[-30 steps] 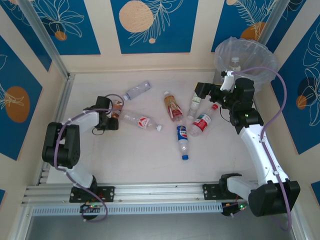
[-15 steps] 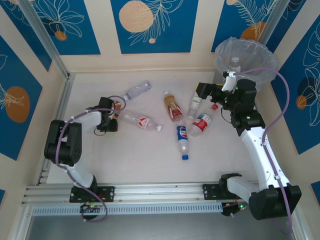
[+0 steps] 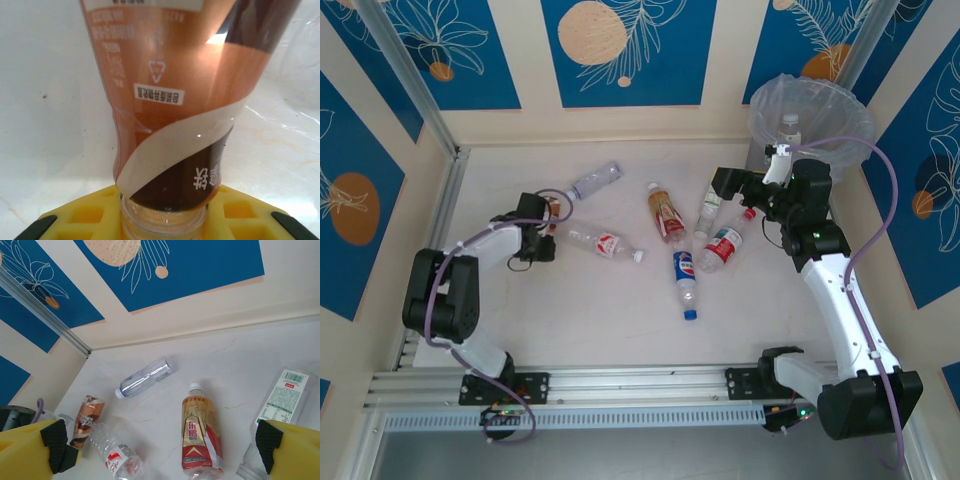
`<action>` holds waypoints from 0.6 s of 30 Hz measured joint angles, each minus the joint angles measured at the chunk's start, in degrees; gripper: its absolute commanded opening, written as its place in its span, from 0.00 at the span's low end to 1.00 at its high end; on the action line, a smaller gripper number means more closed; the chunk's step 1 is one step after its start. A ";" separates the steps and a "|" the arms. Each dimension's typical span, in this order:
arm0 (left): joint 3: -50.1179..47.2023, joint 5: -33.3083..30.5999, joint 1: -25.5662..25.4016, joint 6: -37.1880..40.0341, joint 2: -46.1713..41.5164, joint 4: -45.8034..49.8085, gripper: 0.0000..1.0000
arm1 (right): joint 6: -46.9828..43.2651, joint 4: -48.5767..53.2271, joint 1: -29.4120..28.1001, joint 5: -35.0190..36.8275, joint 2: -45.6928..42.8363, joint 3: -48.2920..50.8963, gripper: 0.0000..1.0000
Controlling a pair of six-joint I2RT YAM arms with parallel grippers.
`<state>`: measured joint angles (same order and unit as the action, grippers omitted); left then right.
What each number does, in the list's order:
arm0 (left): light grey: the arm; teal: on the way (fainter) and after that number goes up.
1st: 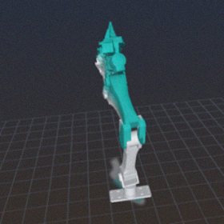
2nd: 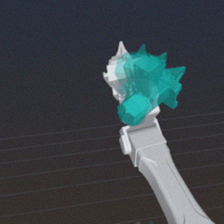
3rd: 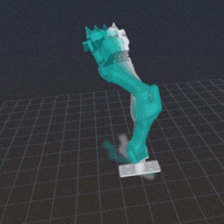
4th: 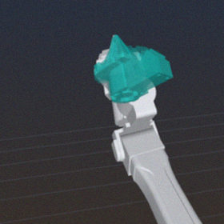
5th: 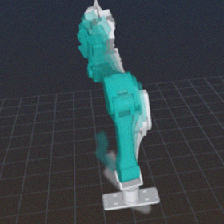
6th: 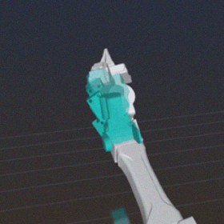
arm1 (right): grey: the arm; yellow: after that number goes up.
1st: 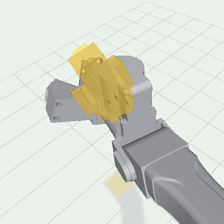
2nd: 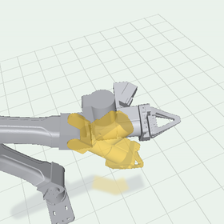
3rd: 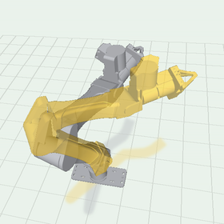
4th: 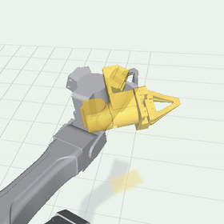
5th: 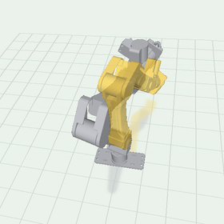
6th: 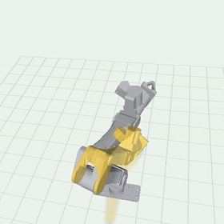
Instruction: Put the plastic bottles in the bin
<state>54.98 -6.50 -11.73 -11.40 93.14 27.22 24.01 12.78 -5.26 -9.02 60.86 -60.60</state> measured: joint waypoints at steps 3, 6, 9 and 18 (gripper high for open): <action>-0.85 0.00 0.00 -0.02 -2.82 0.09 0.00 | 0.00 0.17 0.00 -0.02 0.00 0.33 1.00; -1.49 0.00 -0.09 -0.04 -5.57 0.11 0.00 | 0.00 1.05 -0.04 -0.15 0.09 0.39 1.00; -2.03 0.07 -0.20 -0.04 -8.70 0.28 0.00 | 0.02 2.29 -0.15 -0.39 0.11 0.42 1.00; -2.54 0.68 -5.51 -0.48 -16.68 -0.72 0.00 | 2.82 3.58 -0.44 -3.08 2.01 2.69 1.00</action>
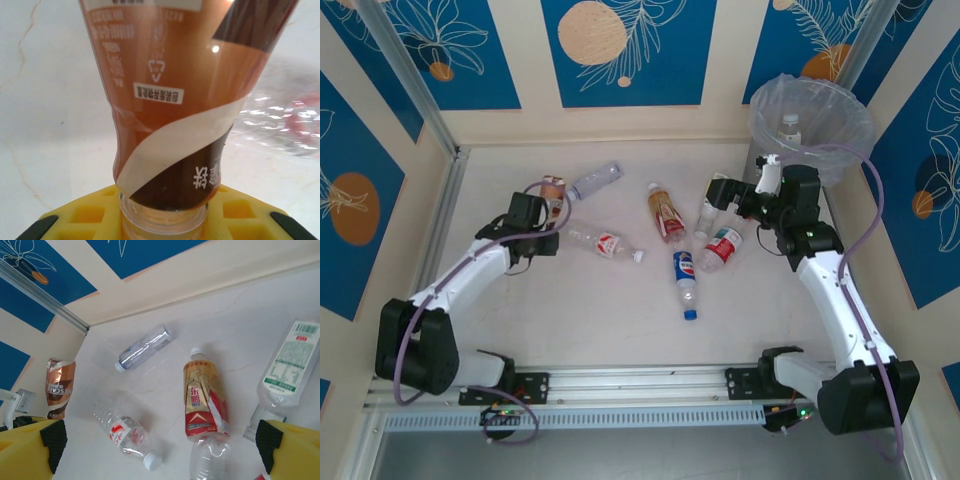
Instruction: Put the plastic bottles in the bin
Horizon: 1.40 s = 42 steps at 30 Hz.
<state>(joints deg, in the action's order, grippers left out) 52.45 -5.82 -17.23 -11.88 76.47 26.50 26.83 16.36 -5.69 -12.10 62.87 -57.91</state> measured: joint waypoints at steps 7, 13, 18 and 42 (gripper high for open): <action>-2.38 1.33 -9.38 -1.29 -3.98 -6.08 0.00 | 5.49 -1.20 0.00 -6.40 5.35 -0.17 0.99; -2.97 2.54 -15.32 -1.22 -3.98 -10.95 0.00 | 10.91 -3.08 -0.35 -11.87 8.76 -0.24 0.99; -3.08 5.57 -18.23 -0.74 -3.26 -14.36 0.00 | 12.44 -5.25 -1.09 -15.21 9.01 -0.24 0.99; -0.15 22.64 -24.81 5.88 4.02 -21.42 0.00 | 5.66 -6.88 -10.49 -21.84 15.17 -4.94 1.00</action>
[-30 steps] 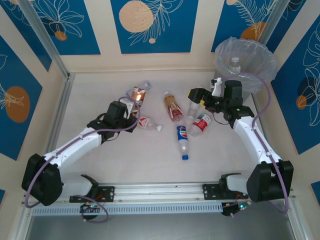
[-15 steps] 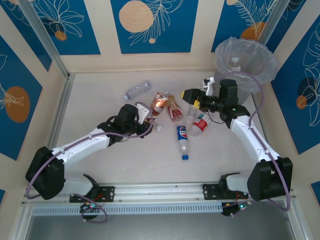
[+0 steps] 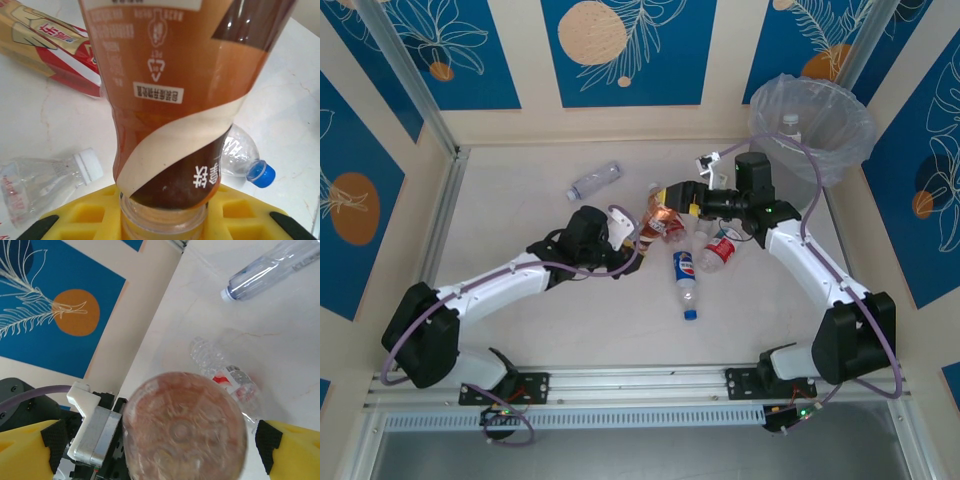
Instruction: Put the plastic bottles in the bin
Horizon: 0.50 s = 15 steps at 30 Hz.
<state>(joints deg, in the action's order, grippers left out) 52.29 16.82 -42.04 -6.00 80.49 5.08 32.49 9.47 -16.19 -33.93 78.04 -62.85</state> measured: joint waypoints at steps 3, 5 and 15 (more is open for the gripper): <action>0.04 1.09 -0.02 -0.02 0.00 -0.15 0.00 | -1.73 0.57 -0.70 -0.20 0.31 -0.28 1.00; 0.04 1.62 -0.04 -0.02 0.00 -0.48 0.00 | -2.64 0.85 -1.05 -0.17 0.50 -0.44 0.99; 0.04 3.13 -0.09 -0.04 0.00 -1.79 0.00 | -4.70 1.90 -2.25 1.18 0.98 -0.46 0.83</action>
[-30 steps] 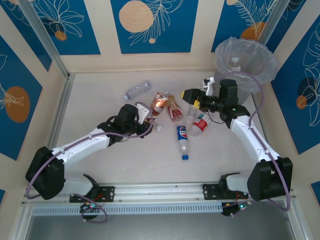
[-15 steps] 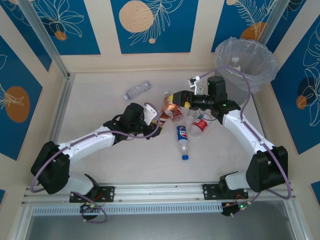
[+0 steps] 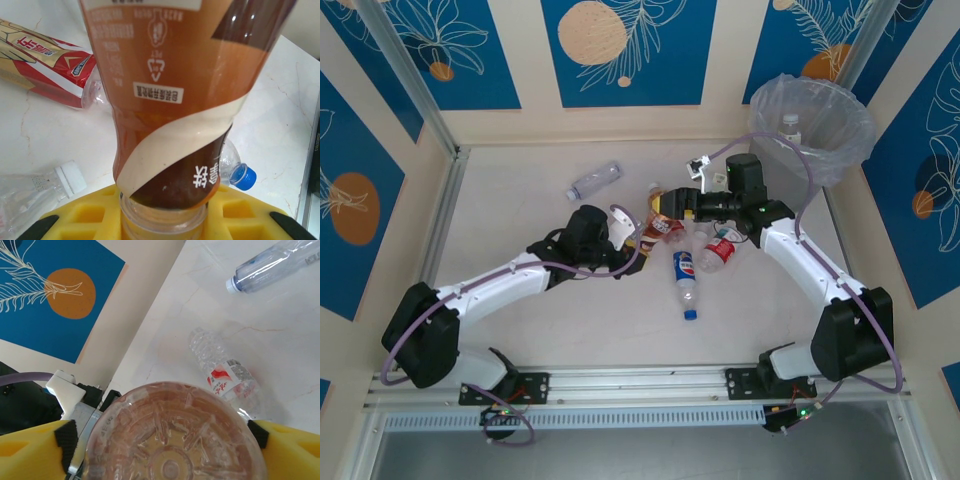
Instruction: Put the plastic bottles in the bin
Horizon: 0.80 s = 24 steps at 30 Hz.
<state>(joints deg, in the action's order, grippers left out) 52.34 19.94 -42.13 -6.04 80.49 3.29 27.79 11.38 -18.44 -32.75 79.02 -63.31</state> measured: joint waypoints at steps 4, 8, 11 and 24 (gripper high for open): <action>0.00 -0.02 -0.02 -0.02 0.00 -0.33 0.00 | -0.13 0.24 0.00 0.24 0.00 0.00 0.76; 0.00 -0.02 0.00 -0.02 0.00 -0.37 0.00 | -0.83 0.90 0.00 0.17 0.17 -0.11 0.66; 0.00 -0.02 0.00 -0.02 0.00 -0.35 0.00 | -1.14 1.42 0.00 0.26 0.52 -0.35 0.61; 0.00 -0.02 -0.02 -0.90 0.17 -0.37 0.28 | -1.33 1.75 0.00 1.01 0.70 -0.46 0.49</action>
<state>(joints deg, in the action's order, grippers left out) 52.34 19.92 -42.15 -6.94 80.66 2.92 26.46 13.13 -18.44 -31.75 79.72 -63.77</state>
